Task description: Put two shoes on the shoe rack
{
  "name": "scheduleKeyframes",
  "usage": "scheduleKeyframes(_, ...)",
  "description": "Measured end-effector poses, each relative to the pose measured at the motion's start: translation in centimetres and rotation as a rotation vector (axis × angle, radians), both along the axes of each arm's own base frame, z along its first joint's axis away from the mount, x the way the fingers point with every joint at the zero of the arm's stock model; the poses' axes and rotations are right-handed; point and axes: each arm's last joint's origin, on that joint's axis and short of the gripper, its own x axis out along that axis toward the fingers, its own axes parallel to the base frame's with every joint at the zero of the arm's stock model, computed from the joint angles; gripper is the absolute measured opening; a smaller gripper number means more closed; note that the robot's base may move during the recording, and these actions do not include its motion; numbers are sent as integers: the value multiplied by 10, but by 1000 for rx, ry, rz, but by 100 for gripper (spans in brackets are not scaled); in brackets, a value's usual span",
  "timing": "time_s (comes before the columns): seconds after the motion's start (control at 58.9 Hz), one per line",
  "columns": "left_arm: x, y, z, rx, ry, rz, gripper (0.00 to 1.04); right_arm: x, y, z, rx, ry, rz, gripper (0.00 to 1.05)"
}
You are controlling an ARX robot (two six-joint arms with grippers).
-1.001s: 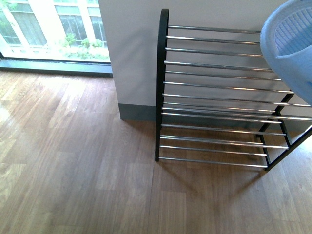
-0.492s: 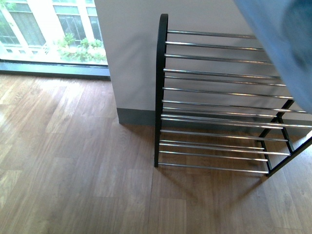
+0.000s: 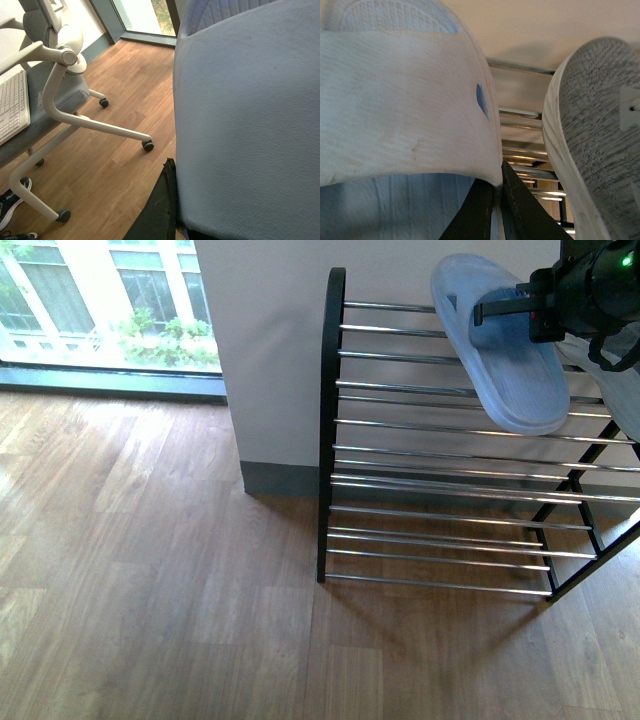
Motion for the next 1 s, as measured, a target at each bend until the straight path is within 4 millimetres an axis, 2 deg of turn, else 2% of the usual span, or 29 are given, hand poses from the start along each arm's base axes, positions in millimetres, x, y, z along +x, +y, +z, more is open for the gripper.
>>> scheduleKeyframes(0.153, 0, 0, 0, 0, 0, 0, 2, 14, -5, -12, -40, 20, -76, 1)
scheduleKeyframes(0.39, 0, 0, 0, 0, 0, 0, 2, 26, -13, -9, -77, 8, -124, 1)
scheduleKeyframes(0.713, 0, 0, 0, 0, 0, 0, 2, 28, -20, -14, -178, 44, -117, 1)
scheduleKeyframes(0.899, 0, 0, 0, 0, 0, 0, 2, 29, -19, -10, -196, 21, -98, 26)
scheduleKeyframes(1.001, 0, 0, 0, 0, 0, 0, 2, 23, -20, -7, -182, 34, -74, 42)
